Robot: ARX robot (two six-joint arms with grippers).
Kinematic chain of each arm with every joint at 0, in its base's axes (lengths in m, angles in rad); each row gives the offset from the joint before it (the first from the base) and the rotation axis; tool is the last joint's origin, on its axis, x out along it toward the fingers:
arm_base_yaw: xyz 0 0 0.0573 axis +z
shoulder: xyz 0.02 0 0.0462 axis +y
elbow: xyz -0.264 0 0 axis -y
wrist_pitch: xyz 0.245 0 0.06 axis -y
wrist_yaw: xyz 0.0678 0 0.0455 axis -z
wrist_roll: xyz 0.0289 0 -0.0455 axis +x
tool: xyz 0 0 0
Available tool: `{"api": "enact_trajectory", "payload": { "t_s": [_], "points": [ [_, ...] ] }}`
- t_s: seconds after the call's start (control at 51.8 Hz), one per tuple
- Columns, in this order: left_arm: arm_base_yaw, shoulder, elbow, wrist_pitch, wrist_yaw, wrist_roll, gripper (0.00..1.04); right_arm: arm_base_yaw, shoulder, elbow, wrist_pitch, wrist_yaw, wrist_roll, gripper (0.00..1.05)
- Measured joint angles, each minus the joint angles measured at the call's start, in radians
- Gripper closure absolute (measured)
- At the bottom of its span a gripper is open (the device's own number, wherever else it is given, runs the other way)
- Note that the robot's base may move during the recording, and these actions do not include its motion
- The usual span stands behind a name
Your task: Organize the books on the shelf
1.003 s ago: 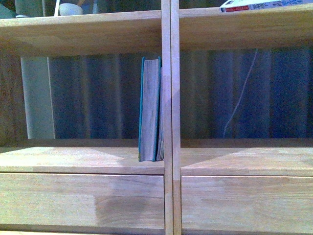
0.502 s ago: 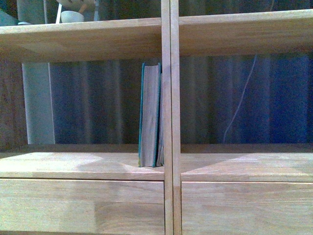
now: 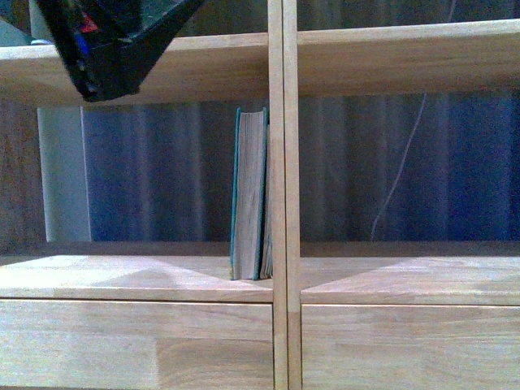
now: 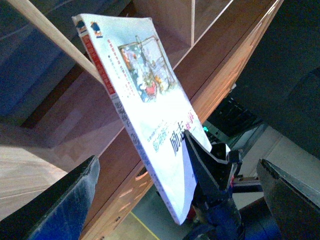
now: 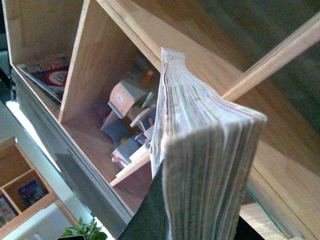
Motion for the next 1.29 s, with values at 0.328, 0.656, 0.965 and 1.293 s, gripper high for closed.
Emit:
{"api": "enact_trajectory", "payload": {
  "t_s": [0.328,0.656,0.965,1.293],
  "points": [
    [-0.044,0.050,0.036,-0.009,-0.026,0.015,0.07,0.064,-0.024,-0.007,0.009,0.017,0.018,0.97],
    [-0.051,0.057,0.037,0.003,-0.045,0.034,0.07,0.154,-0.065,-0.042,0.000,0.036,0.022,0.97],
    [-0.068,0.057,0.037,0.003,-0.043,0.055,0.07,0.212,-0.068,-0.075,0.000,0.063,0.033,0.97],
    [-0.072,0.048,0.036,-0.026,-0.066,0.109,0.24,0.221,-0.068,-0.088,-0.008,0.069,0.042,0.97]
  ]
}}
